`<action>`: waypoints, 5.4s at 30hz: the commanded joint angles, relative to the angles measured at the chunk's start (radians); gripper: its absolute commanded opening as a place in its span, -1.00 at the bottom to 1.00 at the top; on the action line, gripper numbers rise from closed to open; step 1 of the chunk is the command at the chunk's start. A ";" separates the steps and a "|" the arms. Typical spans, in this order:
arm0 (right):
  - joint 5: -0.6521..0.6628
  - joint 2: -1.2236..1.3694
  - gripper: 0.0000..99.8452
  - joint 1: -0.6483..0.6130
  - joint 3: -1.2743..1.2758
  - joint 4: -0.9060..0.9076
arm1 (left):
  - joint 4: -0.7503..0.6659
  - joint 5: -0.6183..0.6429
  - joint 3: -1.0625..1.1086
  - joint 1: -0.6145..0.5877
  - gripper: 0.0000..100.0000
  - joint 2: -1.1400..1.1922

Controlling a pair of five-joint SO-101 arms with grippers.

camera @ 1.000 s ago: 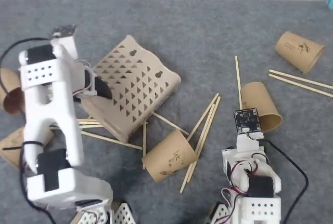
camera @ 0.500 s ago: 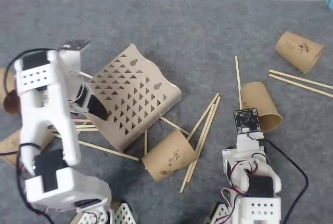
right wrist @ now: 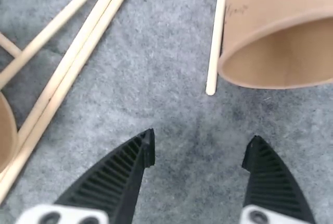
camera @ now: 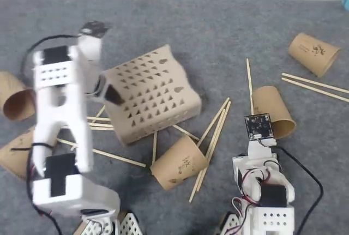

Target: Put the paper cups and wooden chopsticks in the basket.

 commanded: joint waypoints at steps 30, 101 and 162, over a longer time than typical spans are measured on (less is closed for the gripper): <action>0.103 0.033 -0.45 0.082 -0.331 -0.136 | 0.150 0.430 -0.013 0.140 -0.44 -0.512; 0.172 2.002 -0.98 -0.104 -1.725 -0.113 | -0.867 0.870 1.010 0.275 -0.90 -0.733; 0.299 2.092 -0.63 -0.248 -1.830 0.131 | -0.761 0.756 0.644 -0.014 -0.90 -0.209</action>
